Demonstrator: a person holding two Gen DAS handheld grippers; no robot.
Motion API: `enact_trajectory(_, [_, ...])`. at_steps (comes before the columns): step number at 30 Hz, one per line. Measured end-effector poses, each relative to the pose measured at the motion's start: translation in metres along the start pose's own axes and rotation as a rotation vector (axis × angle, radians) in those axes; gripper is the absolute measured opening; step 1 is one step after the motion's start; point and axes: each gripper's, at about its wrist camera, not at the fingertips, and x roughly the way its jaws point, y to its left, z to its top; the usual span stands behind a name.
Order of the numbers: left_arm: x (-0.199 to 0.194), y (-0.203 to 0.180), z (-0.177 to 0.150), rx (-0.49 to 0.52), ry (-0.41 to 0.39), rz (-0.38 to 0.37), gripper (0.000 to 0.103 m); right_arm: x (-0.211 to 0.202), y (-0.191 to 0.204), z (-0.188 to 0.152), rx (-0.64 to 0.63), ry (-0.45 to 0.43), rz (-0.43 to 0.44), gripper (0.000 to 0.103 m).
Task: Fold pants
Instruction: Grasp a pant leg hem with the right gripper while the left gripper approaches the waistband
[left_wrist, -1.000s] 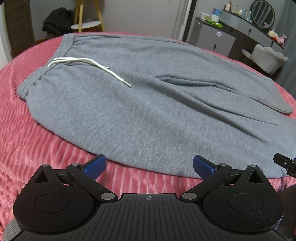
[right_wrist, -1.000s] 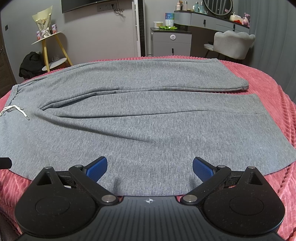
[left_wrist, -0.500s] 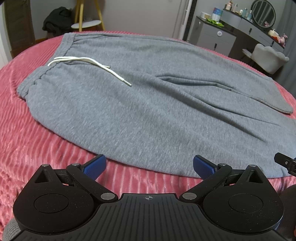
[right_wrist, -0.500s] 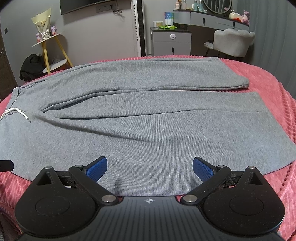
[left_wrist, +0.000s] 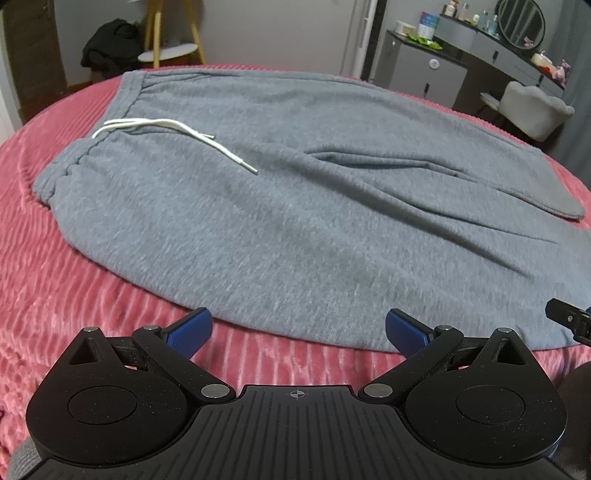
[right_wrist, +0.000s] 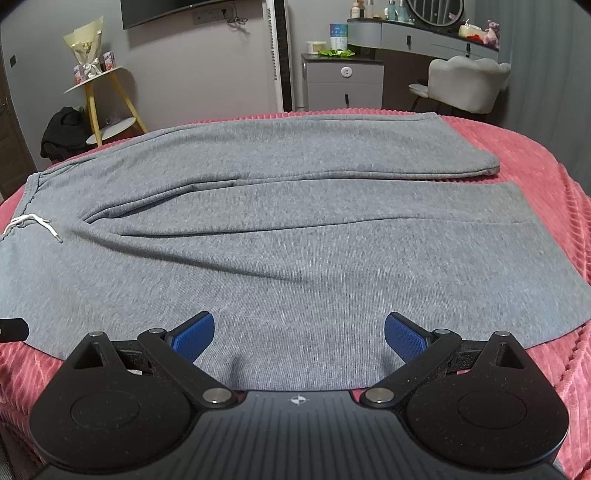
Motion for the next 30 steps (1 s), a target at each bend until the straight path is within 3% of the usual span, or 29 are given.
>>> enact_trajectory(12, [0.003,-0.004,0.005,0.024,0.020,0.014,0.103,0.011,-0.008,0.006,0.044,0.058,0.047,0.099])
enact_trajectory(16, [0.007,-0.005,0.016,-0.035,-0.054,0.121,0.103,0.027,-0.027,0.019,0.144,0.084,0.075,0.099])
enact_trajectory(19, [0.019,-0.012,0.037,-0.018,-0.098,0.212,0.103,0.044,-0.040,0.031,0.195,0.060,0.018,0.099])
enact_trajectory(22, [0.033,-0.023,0.072,-0.007,-0.117,0.267,0.103,0.077,-0.052,0.041,0.252,0.137,-0.002,0.099])
enact_trajectory(24, [0.041,-0.026,0.096,-0.039,-0.163,0.266,0.103,0.098,-0.062,0.043,0.316,0.191,0.007,0.099])
enact_trajectory(26, [0.054,-0.028,0.120,-0.095,-0.207,0.257,0.103,0.103,-0.065,0.044,0.338,0.184,0.004,0.099])
enact_trajectory(30, [0.092,-0.023,0.141,-0.143,-0.232,0.269,0.103,0.115,-0.063,0.052,0.247,0.275,0.019,0.099])
